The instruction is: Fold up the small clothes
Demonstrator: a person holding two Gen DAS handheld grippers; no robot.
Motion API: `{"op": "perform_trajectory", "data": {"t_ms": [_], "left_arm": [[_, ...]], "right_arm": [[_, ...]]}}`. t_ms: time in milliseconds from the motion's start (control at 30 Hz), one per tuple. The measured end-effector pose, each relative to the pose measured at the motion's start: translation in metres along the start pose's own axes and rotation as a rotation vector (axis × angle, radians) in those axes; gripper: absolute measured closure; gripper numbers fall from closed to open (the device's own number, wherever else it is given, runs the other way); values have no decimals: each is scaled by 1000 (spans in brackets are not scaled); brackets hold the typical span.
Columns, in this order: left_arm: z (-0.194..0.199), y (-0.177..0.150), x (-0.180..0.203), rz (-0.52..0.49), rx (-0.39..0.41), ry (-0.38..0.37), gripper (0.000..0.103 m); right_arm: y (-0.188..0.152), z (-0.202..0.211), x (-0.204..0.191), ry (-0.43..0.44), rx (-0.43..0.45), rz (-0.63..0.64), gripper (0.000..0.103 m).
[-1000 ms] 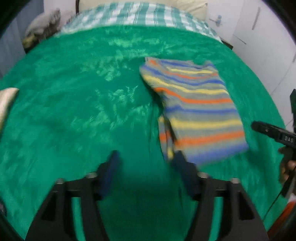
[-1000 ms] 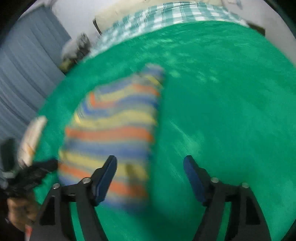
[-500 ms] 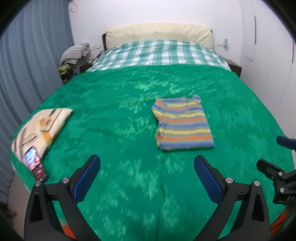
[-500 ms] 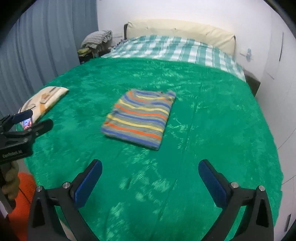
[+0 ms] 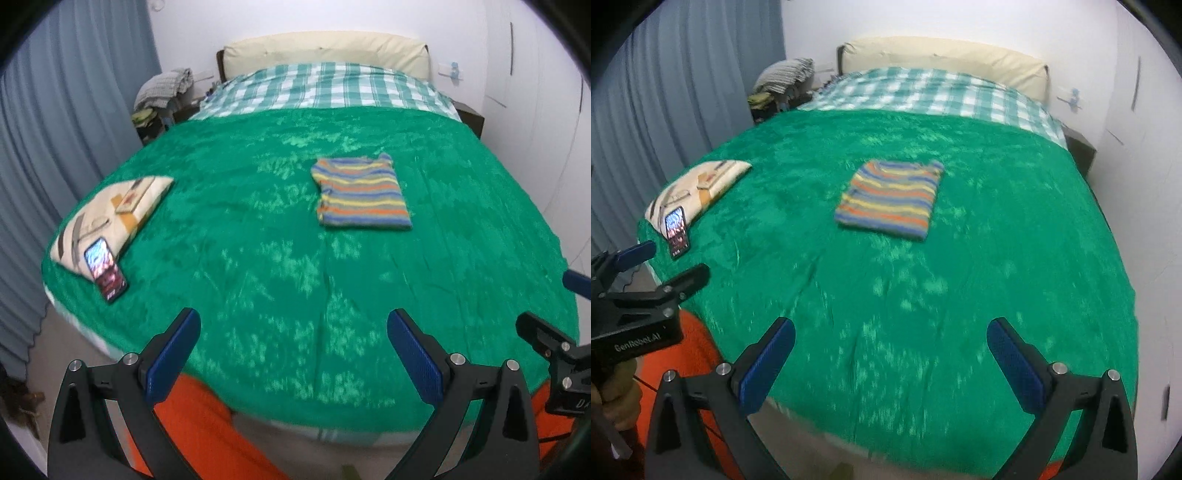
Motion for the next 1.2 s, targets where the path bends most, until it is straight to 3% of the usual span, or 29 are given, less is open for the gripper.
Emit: {"op": "perform_trajectory", "data": {"t_ms": [167,433,733,933,1200], "left_arm": [[25,-5,-1,7,3,-13,2],[52,-3,4,-22,40,-32,2],[49,-5,2,-23,35,-2,2],[45,-6,5,-8,15,-37,2],[44,-4,4,-21,23,-21,2]], "right_arm": [[-15,31,-7,-16,-30,4,1],[-6,71,-25,-55,35,55,1],[-12,67,-19,-74,20,41,1],[-14,65,-16,-76,16,29,1],[-15,61,-15,-68,12,14,1]]}}
Point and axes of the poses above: each gripper's, at about its wrist camera, not at the fingertips, and z roughly against the way its jaws point, x to its right, y to its top, the point moved 3 cm from there along -z, roughly the way its jaws point, and after that the axes turned 15 degrees about x, right-handed, at the moved point
